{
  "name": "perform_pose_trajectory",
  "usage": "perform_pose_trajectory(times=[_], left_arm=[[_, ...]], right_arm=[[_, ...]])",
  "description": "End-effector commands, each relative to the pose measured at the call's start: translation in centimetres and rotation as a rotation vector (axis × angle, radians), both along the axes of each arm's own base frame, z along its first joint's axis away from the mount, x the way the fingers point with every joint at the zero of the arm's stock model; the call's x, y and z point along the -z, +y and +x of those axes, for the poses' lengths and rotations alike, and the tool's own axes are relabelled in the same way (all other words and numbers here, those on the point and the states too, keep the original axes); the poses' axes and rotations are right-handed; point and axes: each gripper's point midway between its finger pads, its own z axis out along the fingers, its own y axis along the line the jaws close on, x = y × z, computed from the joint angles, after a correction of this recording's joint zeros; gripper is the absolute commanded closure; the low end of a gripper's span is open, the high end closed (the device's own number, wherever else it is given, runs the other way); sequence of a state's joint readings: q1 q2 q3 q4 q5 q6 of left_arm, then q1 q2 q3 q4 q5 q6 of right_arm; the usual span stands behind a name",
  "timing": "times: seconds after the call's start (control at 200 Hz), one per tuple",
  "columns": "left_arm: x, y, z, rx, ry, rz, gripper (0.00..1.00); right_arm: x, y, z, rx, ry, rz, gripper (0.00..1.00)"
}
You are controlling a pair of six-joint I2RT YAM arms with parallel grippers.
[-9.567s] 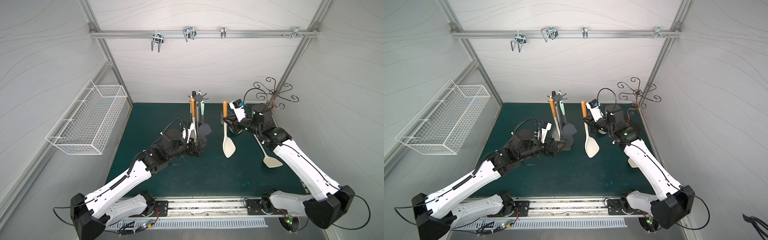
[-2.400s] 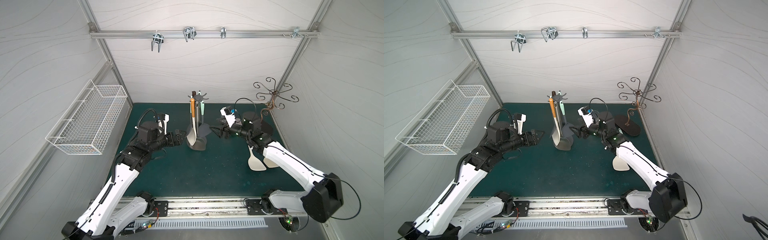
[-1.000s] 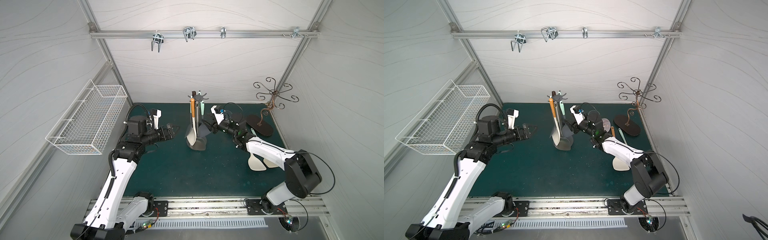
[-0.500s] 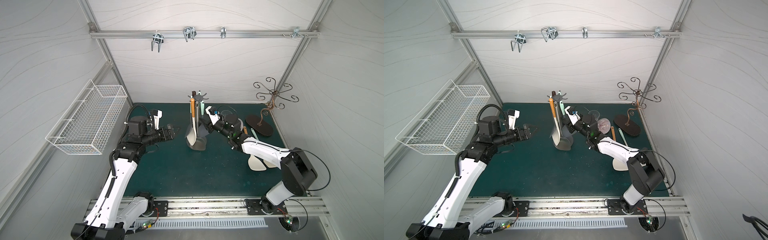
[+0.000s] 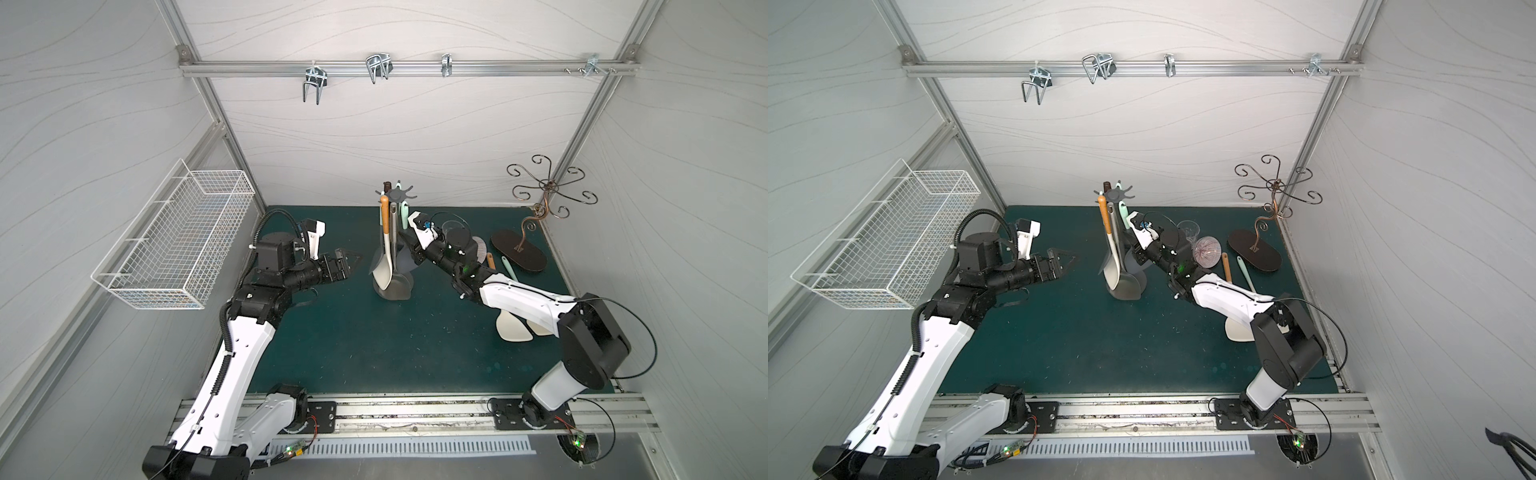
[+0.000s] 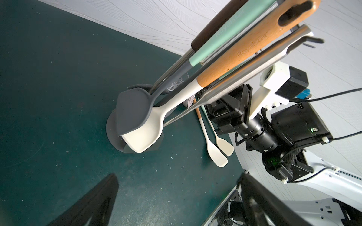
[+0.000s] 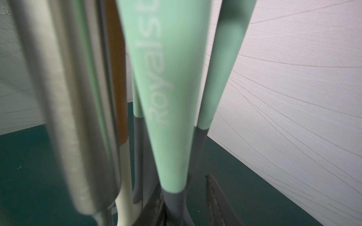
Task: Take the spatula off the kitchen utensil rack
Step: Take off the spatula from the rack.
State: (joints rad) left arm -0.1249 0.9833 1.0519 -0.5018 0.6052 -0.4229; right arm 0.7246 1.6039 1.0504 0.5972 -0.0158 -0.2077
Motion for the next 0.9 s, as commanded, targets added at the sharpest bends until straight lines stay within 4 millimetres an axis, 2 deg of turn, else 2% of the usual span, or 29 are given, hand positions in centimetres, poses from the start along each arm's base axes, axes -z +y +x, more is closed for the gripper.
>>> perform_pose_trajectory(times=[0.0, 0.675, 0.835, 0.895], left_arm=[[-1.4, -0.1, 0.2, 0.012, -0.063, -0.015, 0.00], [-1.2, 0.1, -0.4, -0.026, -0.041, -0.064, 0.00], [-0.8, 0.0, -0.7, -0.032, -0.034, -0.089, 0.00], [-0.7, 0.1, -0.6, -0.035, -0.031, -0.094, 0.00]], right_arm=[[-1.8, 0.2, -0.2, 0.006, -0.045, 0.028, 0.70], [-2.3, 0.2, -2.0, -0.007, -0.047, 0.035, 0.88], [-2.5, 0.1, -2.7, -0.022, -0.038, 0.023, 1.00], [-2.7, -0.1, -2.9, -0.025, -0.036, 0.016, 1.00]])
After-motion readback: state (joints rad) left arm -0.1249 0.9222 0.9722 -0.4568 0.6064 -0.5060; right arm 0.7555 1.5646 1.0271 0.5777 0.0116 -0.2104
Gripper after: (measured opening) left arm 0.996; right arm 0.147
